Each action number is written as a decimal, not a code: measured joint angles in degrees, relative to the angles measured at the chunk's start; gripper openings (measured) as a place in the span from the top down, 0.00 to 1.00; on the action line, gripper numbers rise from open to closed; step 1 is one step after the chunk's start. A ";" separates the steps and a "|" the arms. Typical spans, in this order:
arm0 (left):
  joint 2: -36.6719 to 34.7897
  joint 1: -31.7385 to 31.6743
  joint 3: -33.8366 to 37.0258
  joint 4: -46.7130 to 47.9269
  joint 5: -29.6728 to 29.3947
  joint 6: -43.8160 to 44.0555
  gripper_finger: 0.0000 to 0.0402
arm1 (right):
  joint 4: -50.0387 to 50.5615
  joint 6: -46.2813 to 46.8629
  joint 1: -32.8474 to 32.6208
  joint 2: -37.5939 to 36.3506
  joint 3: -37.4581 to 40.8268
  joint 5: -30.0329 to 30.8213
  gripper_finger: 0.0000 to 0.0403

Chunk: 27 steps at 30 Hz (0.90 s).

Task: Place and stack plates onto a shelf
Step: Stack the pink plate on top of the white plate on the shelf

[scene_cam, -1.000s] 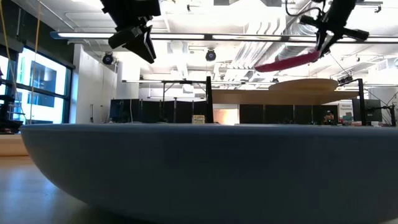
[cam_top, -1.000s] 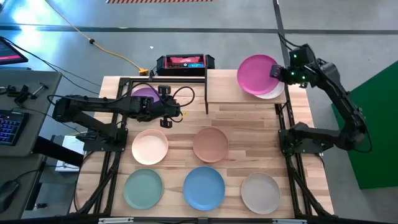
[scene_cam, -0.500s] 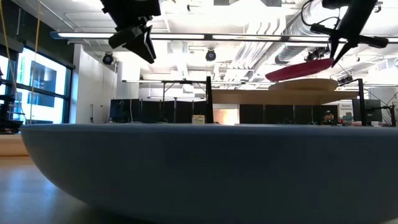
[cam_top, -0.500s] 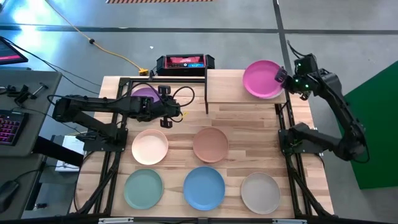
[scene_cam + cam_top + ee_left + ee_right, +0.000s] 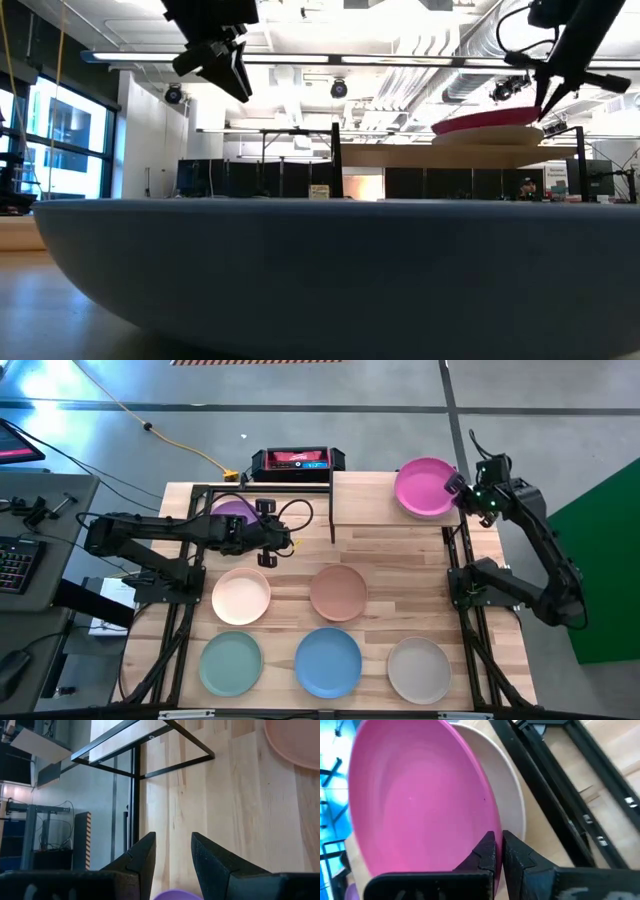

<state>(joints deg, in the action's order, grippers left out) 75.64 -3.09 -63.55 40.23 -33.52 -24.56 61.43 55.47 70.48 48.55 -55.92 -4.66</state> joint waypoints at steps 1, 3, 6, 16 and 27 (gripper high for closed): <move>0.00 0.00 0.00 -0.02 0.00 0.00 0.71 | -0.33 0.15 0.00 0.09 0.46 -0.11 1.00; 0.00 0.00 0.00 -0.02 0.00 0.00 0.71 | -0.65 0.18 0.00 0.23 0.90 -0.07 1.00; 0.00 0.00 0.00 -0.02 -0.02 0.05 0.71 | -1.62 0.17 0.00 0.19 0.97 0.13 1.00; 0.00 0.00 0.00 0.00 -0.02 0.37 0.71 | -2.10 0.18 0.00 0.20 0.96 1.50 1.00; 0.00 0.00 0.00 0.00 -0.04 0.39 0.71 | -0.87 -0.03 0.00 0.22 0.97 3.36 1.00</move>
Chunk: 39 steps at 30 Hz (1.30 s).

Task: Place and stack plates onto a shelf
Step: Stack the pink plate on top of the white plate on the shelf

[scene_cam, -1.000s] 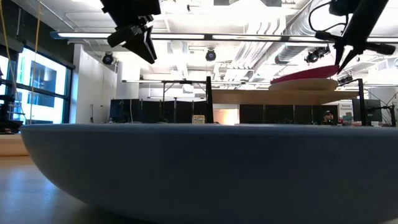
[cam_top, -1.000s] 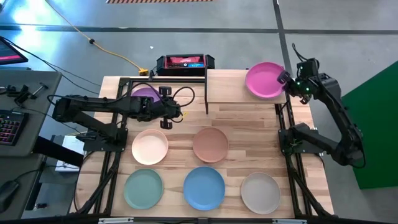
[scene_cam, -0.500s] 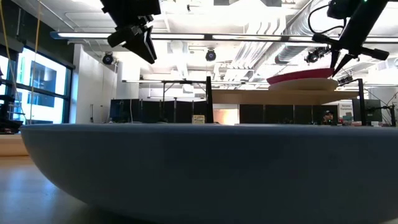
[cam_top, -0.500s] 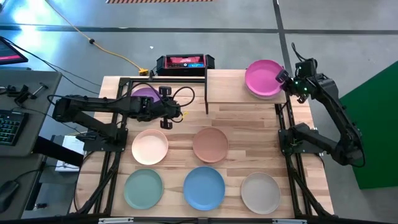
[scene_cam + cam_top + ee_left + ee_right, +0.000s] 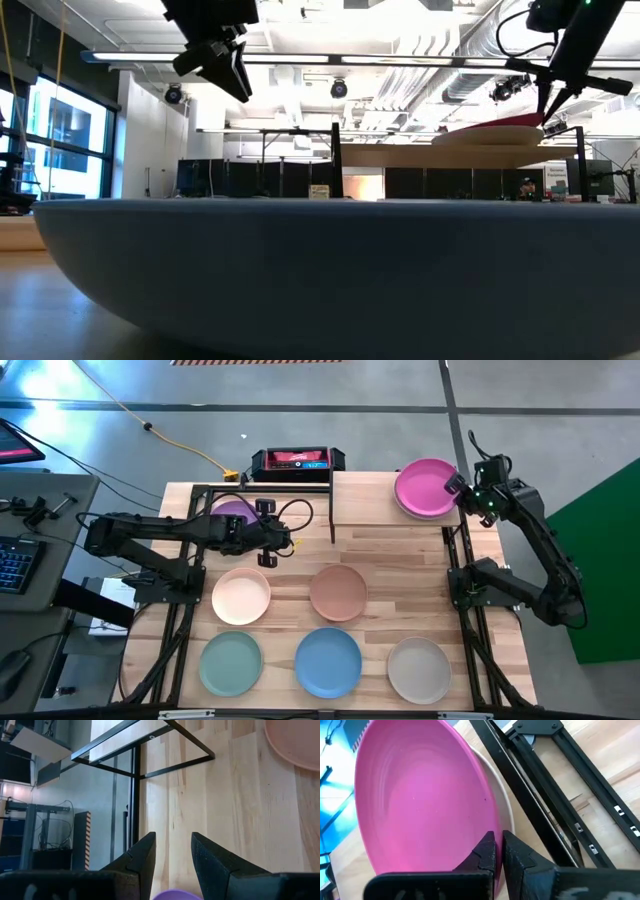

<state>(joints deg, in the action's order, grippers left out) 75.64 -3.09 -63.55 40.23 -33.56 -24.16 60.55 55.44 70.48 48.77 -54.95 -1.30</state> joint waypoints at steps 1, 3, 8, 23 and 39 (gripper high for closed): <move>0.00 0.00 0.00 0.00 0.00 0.00 0.71 | 0.00 -0.25 0.00 0.00 -0.01 -0.02 1.00; 0.00 0.00 0.00 -0.01 0.00 0.00 0.71 | 0.00 -0.40 0.00 0.00 -0.01 -0.21 1.00; 0.00 0.00 0.00 0.00 -0.02 0.00 0.71 | 0.00 -0.62 0.00 0.00 -0.01 -0.28 1.00; 0.00 0.00 0.00 -0.01 -0.04 -0.02 0.71 | 0.47 -1.41 0.00 0.00 -0.01 -0.63 0.86; 0.00 0.00 0.02 0.00 -0.04 -0.02 0.71 | 1.04 -1.92 0.00 -0.32 -0.03 -2.05 0.80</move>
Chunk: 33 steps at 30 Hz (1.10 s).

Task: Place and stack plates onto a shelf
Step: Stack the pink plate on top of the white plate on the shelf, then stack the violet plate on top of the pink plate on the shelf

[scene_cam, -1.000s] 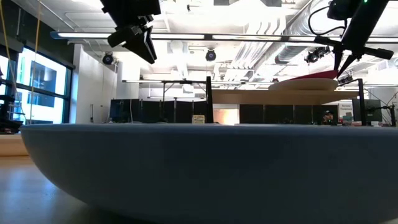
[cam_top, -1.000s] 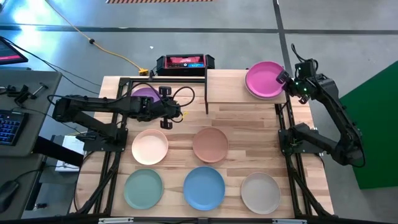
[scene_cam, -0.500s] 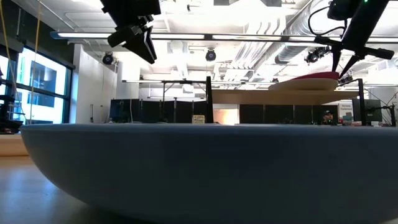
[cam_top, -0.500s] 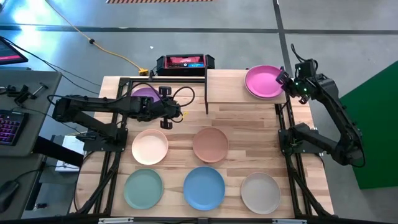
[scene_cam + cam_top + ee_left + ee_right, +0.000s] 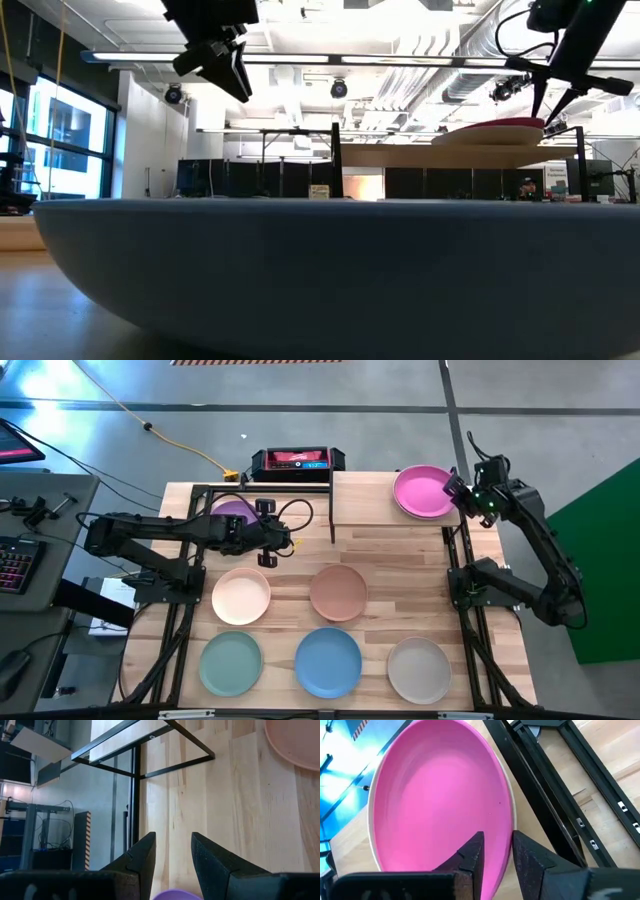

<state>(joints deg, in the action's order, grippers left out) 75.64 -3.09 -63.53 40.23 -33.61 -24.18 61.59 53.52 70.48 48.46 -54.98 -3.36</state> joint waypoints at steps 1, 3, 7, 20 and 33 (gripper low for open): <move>0.00 0.02 -0.01 0.00 0.00 0.00 0.71 | 0.23 0.00 -0.01 -0.24 0.00 0.02 0.80; 0.00 0.01 -0.01 -0.01 0.00 0.00 0.71 | 0.27 0.02 0.00 -0.91 0.00 0.40 0.80; 0.00 0.02 -0.01 0.00 0.00 0.00 0.71 | 0.29 0.33 0.00 -2.42 -0.02 1.36 0.81; 0.00 -2.59 0.00 4.13 0.11 3.01 0.71 | -3.09 -5.02 -0.02 -4.64 -0.02 -2.92 0.81; 0.00 -12.44 0.04 16.76 13.51 22.00 0.71 | -10.81 -13.24 -0.04 -7.66 -0.04 -14.99 0.81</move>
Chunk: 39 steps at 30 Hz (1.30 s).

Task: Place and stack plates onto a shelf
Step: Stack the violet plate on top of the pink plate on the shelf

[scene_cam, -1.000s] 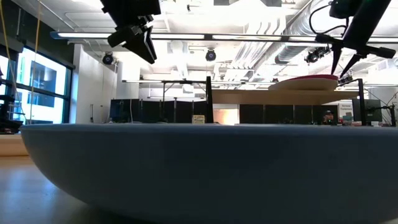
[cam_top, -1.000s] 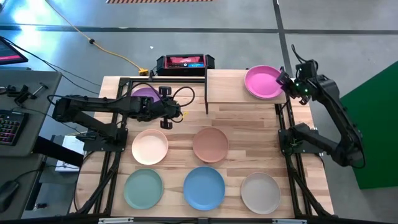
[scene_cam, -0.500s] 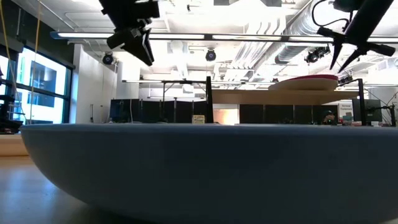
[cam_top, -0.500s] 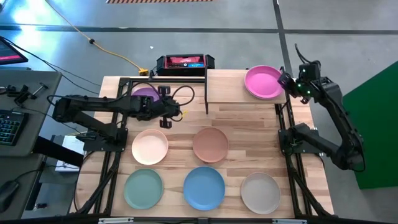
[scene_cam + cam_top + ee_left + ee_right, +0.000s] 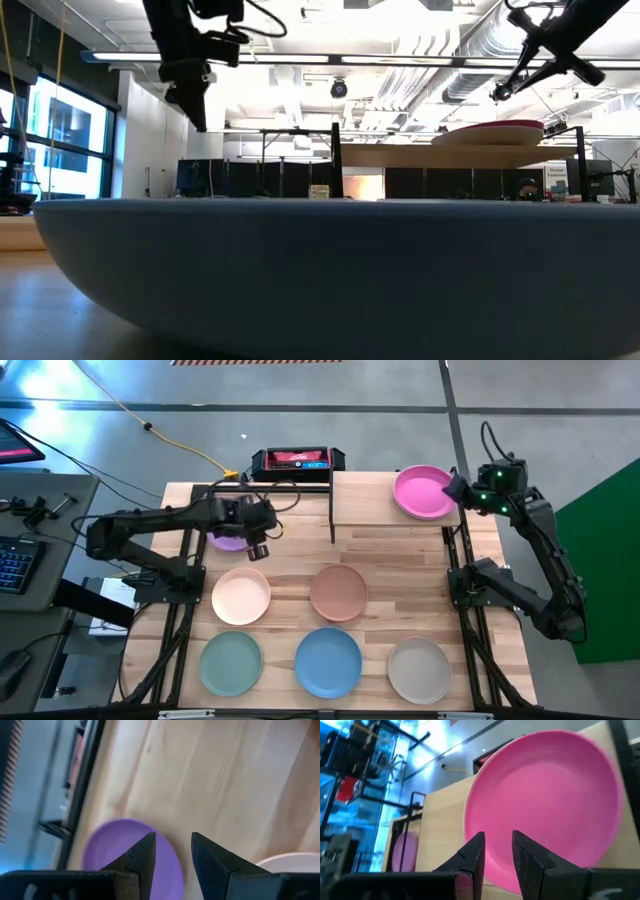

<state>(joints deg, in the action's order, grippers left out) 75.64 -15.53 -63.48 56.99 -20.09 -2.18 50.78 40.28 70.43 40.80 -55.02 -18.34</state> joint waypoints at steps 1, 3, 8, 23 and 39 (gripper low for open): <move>0.00 -0.65 0.00 -0.05 1.03 1.33 0.71 | -0.02 -0.45 0.02 0.04 0.00 -0.62 0.81; 0.00 -2.01 0.00 0.02 2.67 3.81 0.71 | -0.14 -1.62 0.02 0.09 0.00 -1.72 0.81; 0.00 -5.49 3.22 0.10 6.19 8.94 0.71 | -0.67 -2.41 0.01 0.04 0.00 -2.49 0.81; 1.23 -11.64 15.39 -7.78 9.86 14.48 0.71 | -1.29 -4.33 0.02 0.04 0.00 -2.52 0.81; 2.43 -12.94 15.54 -7.82 10.44 15.54 0.71 | -1.29 -2.83 0.02 0.04 0.00 -2.50 0.81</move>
<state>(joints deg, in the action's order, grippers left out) 78.07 -28.47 -47.94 49.17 -9.65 13.36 49.50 37.45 70.46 40.84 -55.02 -20.84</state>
